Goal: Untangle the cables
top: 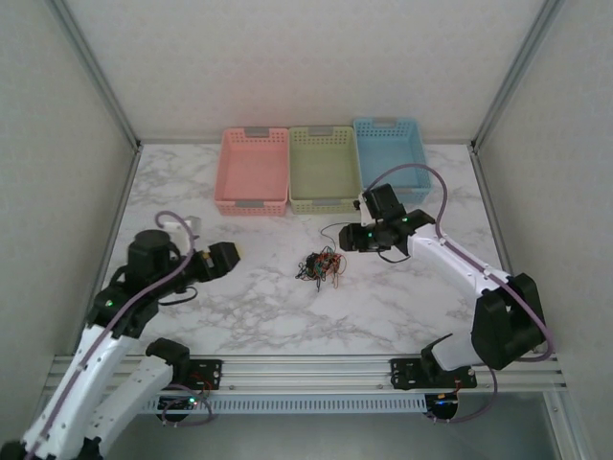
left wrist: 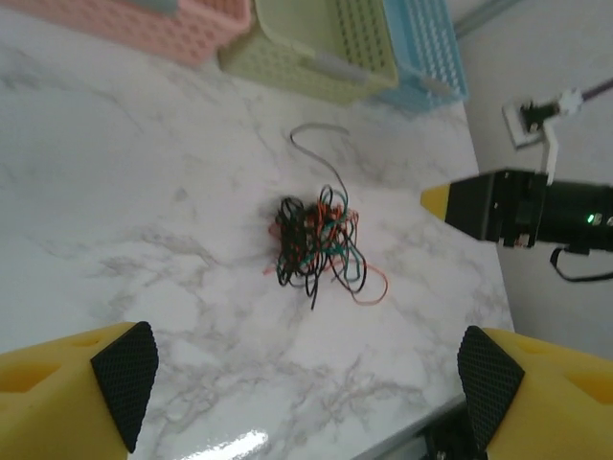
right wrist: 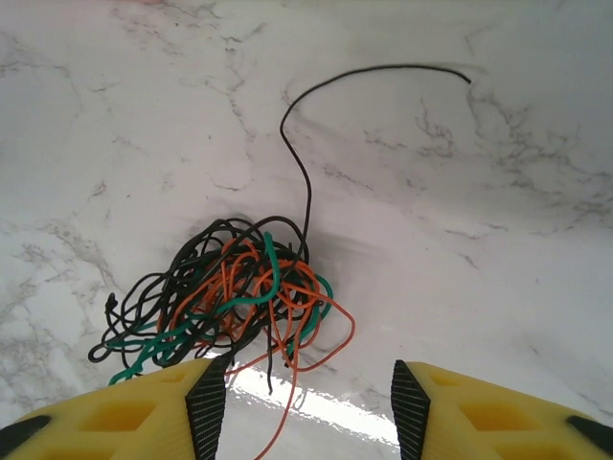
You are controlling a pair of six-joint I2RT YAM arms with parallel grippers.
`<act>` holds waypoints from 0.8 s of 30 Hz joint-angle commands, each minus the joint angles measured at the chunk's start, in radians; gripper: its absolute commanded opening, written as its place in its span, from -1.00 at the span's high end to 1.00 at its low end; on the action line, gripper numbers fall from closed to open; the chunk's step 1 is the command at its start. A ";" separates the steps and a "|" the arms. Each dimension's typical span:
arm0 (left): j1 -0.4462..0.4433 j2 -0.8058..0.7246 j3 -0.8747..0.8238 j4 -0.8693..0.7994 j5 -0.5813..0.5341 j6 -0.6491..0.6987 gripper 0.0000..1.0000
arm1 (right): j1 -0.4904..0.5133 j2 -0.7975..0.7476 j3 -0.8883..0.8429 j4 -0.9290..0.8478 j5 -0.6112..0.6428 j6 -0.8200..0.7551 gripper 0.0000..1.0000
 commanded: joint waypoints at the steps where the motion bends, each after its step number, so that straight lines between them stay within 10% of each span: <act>1: -0.162 0.132 -0.049 0.187 -0.130 -0.071 -0.70 | -0.004 0.026 -0.038 0.085 -0.071 0.055 0.01; 7: -0.339 0.486 0.004 0.414 -0.172 -0.077 -0.70 | -0.020 0.070 -0.094 0.137 -0.084 0.046 0.13; 24: -0.361 0.856 0.140 0.569 -0.101 -0.131 -0.46 | -0.052 0.268 -0.077 0.178 -0.139 -0.116 0.34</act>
